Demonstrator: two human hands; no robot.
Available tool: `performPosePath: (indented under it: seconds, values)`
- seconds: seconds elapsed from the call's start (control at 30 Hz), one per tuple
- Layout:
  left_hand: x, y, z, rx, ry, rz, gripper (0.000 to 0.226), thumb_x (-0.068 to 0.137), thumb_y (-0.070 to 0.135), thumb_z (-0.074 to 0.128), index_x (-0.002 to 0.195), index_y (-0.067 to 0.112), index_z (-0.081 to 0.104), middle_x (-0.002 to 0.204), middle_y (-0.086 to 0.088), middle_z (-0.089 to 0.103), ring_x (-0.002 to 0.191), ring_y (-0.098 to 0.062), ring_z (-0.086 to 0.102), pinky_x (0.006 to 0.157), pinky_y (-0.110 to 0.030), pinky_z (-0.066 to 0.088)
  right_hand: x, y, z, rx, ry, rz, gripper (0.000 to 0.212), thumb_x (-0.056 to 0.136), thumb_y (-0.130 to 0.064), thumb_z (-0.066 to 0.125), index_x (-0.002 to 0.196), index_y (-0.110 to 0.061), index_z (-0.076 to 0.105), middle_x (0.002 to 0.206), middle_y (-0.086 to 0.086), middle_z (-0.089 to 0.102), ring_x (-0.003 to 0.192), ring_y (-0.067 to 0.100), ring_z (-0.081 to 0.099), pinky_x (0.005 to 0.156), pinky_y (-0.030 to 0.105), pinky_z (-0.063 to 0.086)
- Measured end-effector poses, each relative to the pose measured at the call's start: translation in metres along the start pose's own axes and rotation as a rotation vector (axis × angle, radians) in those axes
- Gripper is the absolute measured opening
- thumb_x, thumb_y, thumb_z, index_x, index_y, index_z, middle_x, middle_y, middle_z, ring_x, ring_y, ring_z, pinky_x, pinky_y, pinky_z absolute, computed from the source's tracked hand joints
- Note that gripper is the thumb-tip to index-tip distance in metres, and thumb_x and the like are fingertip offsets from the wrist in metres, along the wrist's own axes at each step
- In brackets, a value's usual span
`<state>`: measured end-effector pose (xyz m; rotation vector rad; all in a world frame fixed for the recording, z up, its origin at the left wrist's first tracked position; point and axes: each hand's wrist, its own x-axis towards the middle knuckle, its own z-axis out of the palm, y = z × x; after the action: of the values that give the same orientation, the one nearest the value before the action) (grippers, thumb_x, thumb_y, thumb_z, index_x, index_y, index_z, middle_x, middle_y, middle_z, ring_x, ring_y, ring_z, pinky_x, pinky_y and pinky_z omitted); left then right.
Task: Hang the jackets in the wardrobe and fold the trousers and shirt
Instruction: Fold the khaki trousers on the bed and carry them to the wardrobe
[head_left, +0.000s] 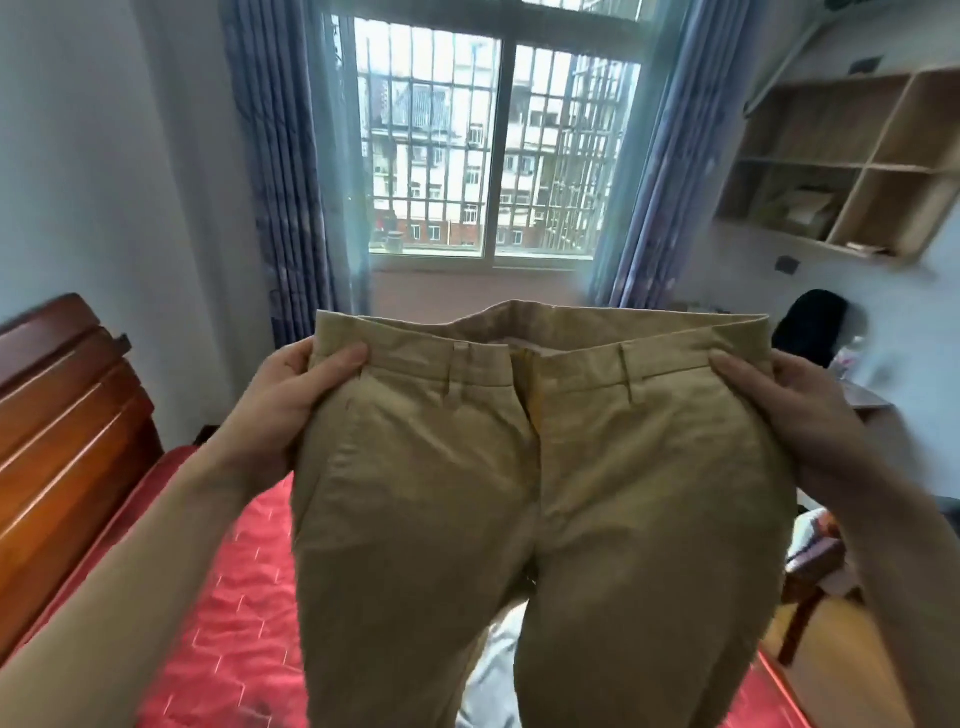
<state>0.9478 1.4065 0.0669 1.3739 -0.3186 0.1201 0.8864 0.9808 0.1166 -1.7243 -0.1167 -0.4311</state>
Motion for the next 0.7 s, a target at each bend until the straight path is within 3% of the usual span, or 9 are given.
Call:
performPosePath:
  seconds: [0.1, 0.2, 0.3, 0.4, 0.47, 0.5, 0.57, 0.63, 0.7]
  values:
    - [0.022, -0.015, 0.023, 0.249, 0.227, 0.09, 0.005, 0.093, 0.021, 0.079, 0.089, 0.02, 0.08, 0.095, -0.001, 0.08, 0.083, -0.01, 0.07, 0.074, -0.023, 0.059, 0.015, 0.012, -0.016, -0.392, 0.131, -0.04, 0.015, 0.094, -0.022, 0.077, 0.103, -0.01, 0.078, 0.088, 0.0, 0.078, 0.077, 0.01, 0.071, 0.072, 0.026, 0.057]
    - [0.023, -0.036, 0.063, 0.354, 0.286, 0.177, 0.008, 0.094, 0.016, 0.077, 0.087, 0.019, 0.076, 0.085, 0.005, 0.078, 0.075, -0.004, 0.065, 0.071, -0.022, 0.056, 0.016, 0.028, -0.02, -0.62, 0.295, -0.168, 0.014, 0.094, -0.024, 0.076, 0.083, -0.016, 0.074, 0.073, -0.002, 0.071, 0.072, 0.021, 0.067, 0.068, 0.037, 0.049]
    - [0.017, -0.043, 0.111, 0.411, 0.308, 0.258, 0.009, 0.095, 0.015, 0.075, 0.086, 0.018, 0.073, 0.081, 0.009, 0.075, 0.071, 0.0, 0.062, 0.068, -0.019, 0.053, 0.008, 0.039, -0.013, -0.67, 0.45, -0.27, 0.037, 0.093, -0.025, 0.074, 0.064, -0.027, 0.052, 0.057, -0.015, 0.053, 0.057, 0.001, 0.053, 0.057, 0.031, 0.033]
    - [0.005, -0.043, 0.165, 0.453, 0.293, 0.324, 0.012, 0.095, 0.016, 0.075, 0.085, 0.013, 0.069, 0.079, 0.0, 0.072, 0.068, -0.001, 0.057, 0.065, -0.02, 0.05, -0.002, 0.047, 0.0, -0.672, 0.555, -0.344, 0.028, 0.095, -0.024, 0.072, 0.072, -0.022, 0.058, 0.055, -0.01, 0.055, 0.051, 0.007, 0.052, 0.057, 0.034, 0.031]
    - [-0.004, -0.044, 0.199, 0.485, 0.257, 0.355, 0.016, 0.096, 0.018, 0.074, 0.084, 0.011, 0.065, 0.076, -0.003, 0.069, 0.067, -0.007, 0.056, 0.065, -0.027, 0.05, -0.008, 0.054, 0.009, -0.683, 0.586, -0.376, 0.017, 0.095, -0.02, 0.073, 0.081, -0.014, 0.066, 0.058, 0.008, 0.065, 0.053, 0.032, 0.062, 0.057, 0.033, 0.032]
    - [-0.008, -0.046, 0.214, 0.504, 0.249, 0.371, 0.019, 0.097, 0.019, 0.074, 0.083, 0.011, 0.063, 0.074, -0.002, 0.067, 0.065, -0.009, 0.056, 0.064, -0.03, 0.05, -0.01, 0.056, 0.014, -0.69, 0.589, -0.389, 0.013, 0.094, -0.018, 0.074, 0.085, -0.011, 0.068, 0.06, 0.013, 0.067, 0.054, 0.036, 0.064, 0.056, 0.034, 0.036]
    - [-0.014, -0.049, 0.241, 0.506, 0.255, 0.389, 0.022, 0.099, 0.022, 0.072, 0.083, 0.013, 0.059, 0.071, 0.002, 0.066, 0.061, -0.014, 0.057, 0.062, -0.031, 0.049, -0.014, 0.057, 0.022, -0.708, 0.568, -0.418, 0.008, 0.093, -0.013, 0.075, 0.089, -0.008, 0.07, 0.059, 0.017, 0.066, 0.052, 0.04, 0.065, 0.053, 0.035, 0.045]
    - [-0.018, -0.052, 0.264, 0.473, 0.266, 0.392, 0.023, 0.101, 0.022, 0.07, 0.082, 0.015, 0.057, 0.067, 0.007, 0.064, 0.056, -0.009, 0.052, 0.057, -0.028, 0.047, -0.018, 0.059, 0.029, -0.729, 0.54, -0.45, 0.007, 0.092, -0.011, 0.076, 0.094, -0.007, 0.072, 0.059, 0.017, 0.066, 0.05, 0.039, 0.064, 0.048, 0.034, 0.044]
    - [-0.02, -0.057, 0.283, 0.435, 0.259, 0.392, 0.022, 0.103, 0.021, 0.066, 0.084, 0.015, 0.056, 0.064, 0.011, 0.062, 0.055, -0.003, 0.049, 0.054, -0.024, 0.044, -0.024, 0.063, 0.034, -0.705, 0.494, -0.47, 0.015, 0.097, -0.023, 0.069, 0.104, -0.011, 0.073, 0.063, 0.012, 0.069, 0.055, 0.036, 0.066, 0.046, 0.033, 0.039]
